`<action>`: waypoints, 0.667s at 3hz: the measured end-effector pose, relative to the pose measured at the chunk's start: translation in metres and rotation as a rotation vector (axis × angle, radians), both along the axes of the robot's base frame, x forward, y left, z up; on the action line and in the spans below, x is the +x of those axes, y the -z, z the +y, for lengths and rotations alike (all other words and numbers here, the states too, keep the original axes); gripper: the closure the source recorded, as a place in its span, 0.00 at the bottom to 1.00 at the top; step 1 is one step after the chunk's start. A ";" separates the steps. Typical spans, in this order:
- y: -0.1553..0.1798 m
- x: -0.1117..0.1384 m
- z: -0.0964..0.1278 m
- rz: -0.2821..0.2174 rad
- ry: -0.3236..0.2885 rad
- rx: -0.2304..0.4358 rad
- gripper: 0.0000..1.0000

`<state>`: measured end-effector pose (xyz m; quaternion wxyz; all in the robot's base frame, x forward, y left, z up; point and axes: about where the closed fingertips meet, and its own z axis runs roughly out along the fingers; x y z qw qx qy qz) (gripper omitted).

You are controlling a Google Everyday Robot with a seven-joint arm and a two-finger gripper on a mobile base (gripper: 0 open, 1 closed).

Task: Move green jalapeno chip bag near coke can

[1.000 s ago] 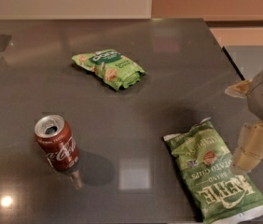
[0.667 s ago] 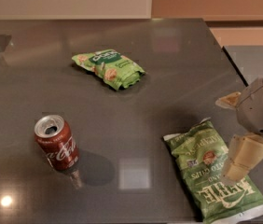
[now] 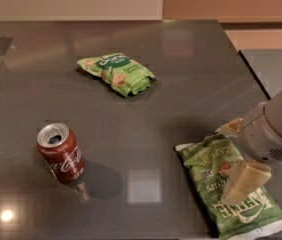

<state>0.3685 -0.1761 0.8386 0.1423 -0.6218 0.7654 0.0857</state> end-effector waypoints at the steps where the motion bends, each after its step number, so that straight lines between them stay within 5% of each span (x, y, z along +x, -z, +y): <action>1: 0.005 -0.001 -0.001 -0.001 -0.001 -0.005 0.39; 2: -0.001 0.001 0.002 -0.008 -0.005 -0.005 0.64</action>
Offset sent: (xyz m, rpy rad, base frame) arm 0.0045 0.0039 0.0077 -0.0026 -0.0127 0.0084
